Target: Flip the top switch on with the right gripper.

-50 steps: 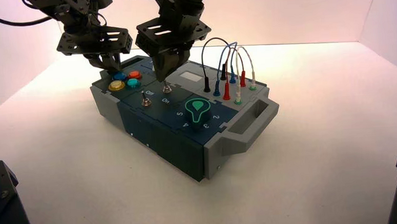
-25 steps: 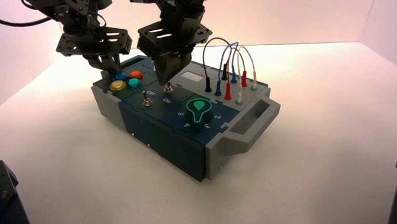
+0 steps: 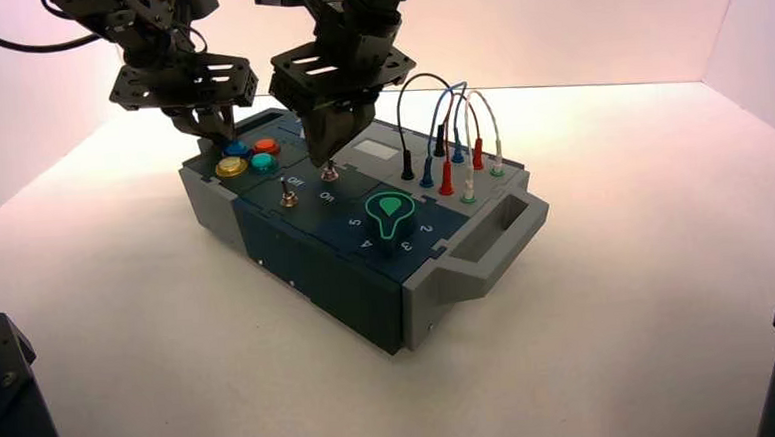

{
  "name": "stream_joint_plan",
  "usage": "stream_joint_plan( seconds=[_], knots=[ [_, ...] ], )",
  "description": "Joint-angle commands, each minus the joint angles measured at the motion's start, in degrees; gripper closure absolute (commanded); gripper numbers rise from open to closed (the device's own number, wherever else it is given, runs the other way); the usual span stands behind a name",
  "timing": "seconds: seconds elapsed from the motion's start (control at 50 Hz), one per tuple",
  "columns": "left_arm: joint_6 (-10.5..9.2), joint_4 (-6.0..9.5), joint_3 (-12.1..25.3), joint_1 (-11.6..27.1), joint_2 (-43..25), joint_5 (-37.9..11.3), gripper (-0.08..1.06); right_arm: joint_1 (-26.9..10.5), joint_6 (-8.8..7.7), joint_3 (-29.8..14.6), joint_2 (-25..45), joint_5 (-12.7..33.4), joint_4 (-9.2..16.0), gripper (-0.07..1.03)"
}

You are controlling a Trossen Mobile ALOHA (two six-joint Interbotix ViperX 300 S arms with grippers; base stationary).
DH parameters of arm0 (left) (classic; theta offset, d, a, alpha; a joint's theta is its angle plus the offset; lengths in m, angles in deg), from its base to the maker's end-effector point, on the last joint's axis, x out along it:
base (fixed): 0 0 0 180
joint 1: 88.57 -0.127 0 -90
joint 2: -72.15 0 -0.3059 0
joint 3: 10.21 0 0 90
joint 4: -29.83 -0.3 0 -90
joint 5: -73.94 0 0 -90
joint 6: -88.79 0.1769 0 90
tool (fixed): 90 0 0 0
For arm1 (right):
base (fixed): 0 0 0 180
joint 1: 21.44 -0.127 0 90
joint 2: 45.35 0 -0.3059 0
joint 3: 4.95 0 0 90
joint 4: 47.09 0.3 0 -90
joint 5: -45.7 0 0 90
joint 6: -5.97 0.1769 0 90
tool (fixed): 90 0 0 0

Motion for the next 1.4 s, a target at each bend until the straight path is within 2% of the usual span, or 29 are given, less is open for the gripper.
stream_joint_plan(
  seconds=[0.02,0.2,0.4,0.82,1.0,1.16,1.4],
  knots=[
    [0.09,0.09,0.4,0.1,1.1,-0.2,1.0,1.0,-0.26,-0.2,-1.5,-0.3,-0.3,0.99],
    [0.09,0.0,0.5,-0.1,1.1,-0.2,1.0,0.5,-0.26,-0.4,-2.5,-2.0,-0.3,0.99],
    [0.09,0.0,0.8,0.0,1.2,-0.2,1.0,0.5,-0.35,2.6,-7.1,-6.9,-0.3,0.99],
    [0.09,0.09,0.8,-0.1,1.1,-0.3,1.0,1.1,-0.26,5.3,-10.2,-11.3,-0.3,0.99],
    [0.09,0.0,0.7,-0.1,1.2,-0.3,1.0,3.5,0.0,7.9,-12.8,-13.3,-0.2,0.99],
    [0.09,0.0,0.8,-0.1,1.3,-0.3,1.0,6.9,0.88,11.3,-16.1,-16.1,0.1,0.99],
    [0.18,0.09,0.4,-0.1,2.1,0.4,1.0,7.4,0.97,14.9,-20.0,-21.8,0.2,0.99]
  ],
)
